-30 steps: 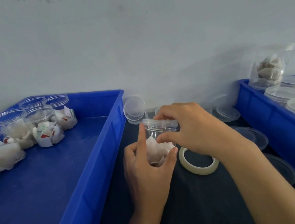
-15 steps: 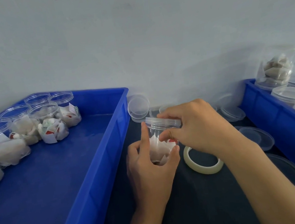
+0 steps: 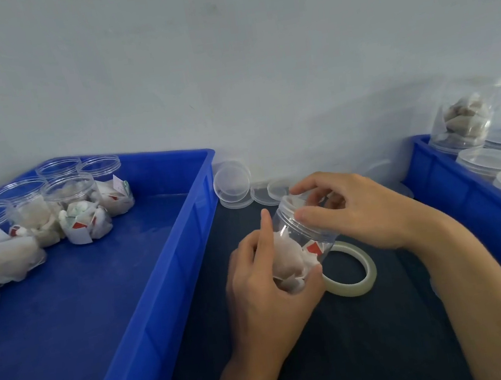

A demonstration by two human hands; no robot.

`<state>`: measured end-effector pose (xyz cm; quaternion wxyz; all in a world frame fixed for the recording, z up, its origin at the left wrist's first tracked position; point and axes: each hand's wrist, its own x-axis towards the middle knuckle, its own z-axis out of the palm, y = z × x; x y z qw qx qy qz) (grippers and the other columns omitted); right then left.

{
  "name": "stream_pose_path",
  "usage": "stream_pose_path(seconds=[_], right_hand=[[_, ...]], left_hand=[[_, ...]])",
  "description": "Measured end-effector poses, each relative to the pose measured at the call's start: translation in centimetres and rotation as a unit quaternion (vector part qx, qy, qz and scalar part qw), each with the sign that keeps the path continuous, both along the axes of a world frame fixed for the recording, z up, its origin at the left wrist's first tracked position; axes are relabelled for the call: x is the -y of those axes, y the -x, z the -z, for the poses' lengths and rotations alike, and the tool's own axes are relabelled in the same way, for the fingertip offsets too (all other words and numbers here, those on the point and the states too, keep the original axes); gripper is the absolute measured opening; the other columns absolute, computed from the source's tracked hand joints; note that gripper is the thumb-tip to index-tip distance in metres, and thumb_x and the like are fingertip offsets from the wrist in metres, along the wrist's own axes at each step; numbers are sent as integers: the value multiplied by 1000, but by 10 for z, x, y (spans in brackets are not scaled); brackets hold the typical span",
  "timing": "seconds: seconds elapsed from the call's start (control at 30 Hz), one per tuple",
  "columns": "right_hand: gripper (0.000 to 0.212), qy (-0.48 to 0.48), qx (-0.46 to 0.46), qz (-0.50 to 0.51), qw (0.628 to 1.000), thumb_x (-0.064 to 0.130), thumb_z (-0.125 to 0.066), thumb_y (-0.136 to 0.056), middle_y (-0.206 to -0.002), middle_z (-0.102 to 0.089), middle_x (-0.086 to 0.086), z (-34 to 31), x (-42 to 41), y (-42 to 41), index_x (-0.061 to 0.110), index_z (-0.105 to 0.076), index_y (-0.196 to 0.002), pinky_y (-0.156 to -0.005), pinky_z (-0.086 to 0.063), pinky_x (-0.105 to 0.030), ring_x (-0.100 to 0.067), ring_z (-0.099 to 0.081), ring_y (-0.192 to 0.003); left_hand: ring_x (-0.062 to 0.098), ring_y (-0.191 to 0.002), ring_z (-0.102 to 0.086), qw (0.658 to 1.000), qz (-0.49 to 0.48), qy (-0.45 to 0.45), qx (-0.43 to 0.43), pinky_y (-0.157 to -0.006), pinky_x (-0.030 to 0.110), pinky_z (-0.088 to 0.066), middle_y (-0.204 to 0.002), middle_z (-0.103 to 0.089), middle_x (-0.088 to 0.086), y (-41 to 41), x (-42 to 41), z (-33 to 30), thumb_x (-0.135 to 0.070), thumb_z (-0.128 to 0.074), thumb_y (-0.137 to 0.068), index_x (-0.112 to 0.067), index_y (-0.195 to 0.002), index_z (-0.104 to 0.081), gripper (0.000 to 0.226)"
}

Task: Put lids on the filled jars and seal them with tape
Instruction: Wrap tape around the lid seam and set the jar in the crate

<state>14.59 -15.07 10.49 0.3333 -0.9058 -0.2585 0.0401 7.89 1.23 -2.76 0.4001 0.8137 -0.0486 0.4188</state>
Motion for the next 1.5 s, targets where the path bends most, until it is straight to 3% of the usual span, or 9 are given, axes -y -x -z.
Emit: stream_pose_path(seconds=[0.2, 0.37, 0.47, 0.53, 0.63, 0.77, 1.07, 1.33, 1.5], right_hand=[[42, -81, -24, -74, 994, 42, -70, -81, -119, -70, 17, -5, 7, 3, 49, -68, -122, -104, -54, -38, -9, -65, -113], [51, -127, -53, -137, 981, 20, -69, -80, -131, -71, 9, -4, 13, 3, 36, -70, -128, -112, -49, -40, -11, -62, -127], [51, -165, -73, -181, 967, 8, -66, -82, -135, -70, 1, -2, 17, 2, 22, -68, -132, -112, -48, -38, -18, -61, -132], [52, -181, -82, -198, 960, 3, -64, -83, -137, -69, -4, 1, 20, -1, 17, -68, -133, -115, -46, -44, -24, -61, -134], [51, -208, -88, -203, 953, 2, -63, -83, -139, -68, -6, 3, 23, -3, 18, -70, -131, -116, -46, -53, -26, -59, -135], [53, -212, -92, -205, 951, 0, -64, -84, -143, -66, -2, 1, 25, -2, 21, -69, -132, -120, -41, -50, -20, -55, -141], [59, -147, -96, -191, 966, 4, -66, -81, -140, -67, 8, -4, 23, 2, 22, -66, -137, -120, -43, -41, -7, -56, -139], [60, -188, -160, -240, 939, -3, -59, -87, -150, -61, -5, 9, 26, -7, 14, -61, -144, -123, -37, -50, -22, -51, -146], [62, -171, -181, -259, 933, -3, -57, -89, -154, -58, -5, 9, 33, -9, 11, -56, -149, -124, -35, -40, -21, -48, -148]], left_hand=[[-8, -122, -57, 994, 58, 80, -51, -96, 9, -45, -125, -56, -32, 9, 0, -9, -56, -69, -77, -24, -165, -38, 98], [-1, -117, -67, 971, 145, 177, -72, -89, 11, -52, -118, -72, -19, 10, -5, -7, -47, -66, -78, -38, -157, -46, 82], [25, -107, -75, 941, 237, 230, -77, -85, 35, -61, -116, -77, 2, 8, -9, -8, -42, -63, -84, -25, -154, -53, 73], [30, -98, -75, 927, 275, 243, -79, -81, 40, -59, -109, -77, 12, 6, -10, -8, -41, -60, -89, -16, -149, -57, 66], [33, -88, -73, 912, 312, 253, -90, -76, 42, -57, -102, -76, 16, 5, -11, -7, -39, -59, -92, -14, -147, -58, 61], [30, -91, -74, 920, 288, 246, -96, -79, 38, -55, -103, -76, 14, 2, -10, -3, -41, -60, -89, -21, -149, -58, 63], [27, -113, -72, 941, 242, 220, -90, -88, 34, -61, -120, -74, 1, 3, -8, -1, -42, -63, -85, -31, -154, -54, 70], [42, -100, -72, 910, 299, 267, -104, -85, 61, -57, -112, -75, 21, 3, -12, -3, -40, -61, -89, -21, -154, -52, 68], [53, -98, -69, 894, 335, 272, -122, -82, 74, -52, -109, -73, 26, 4, -10, -5, -37, -59, -92, -18, -153, -53, 64]])
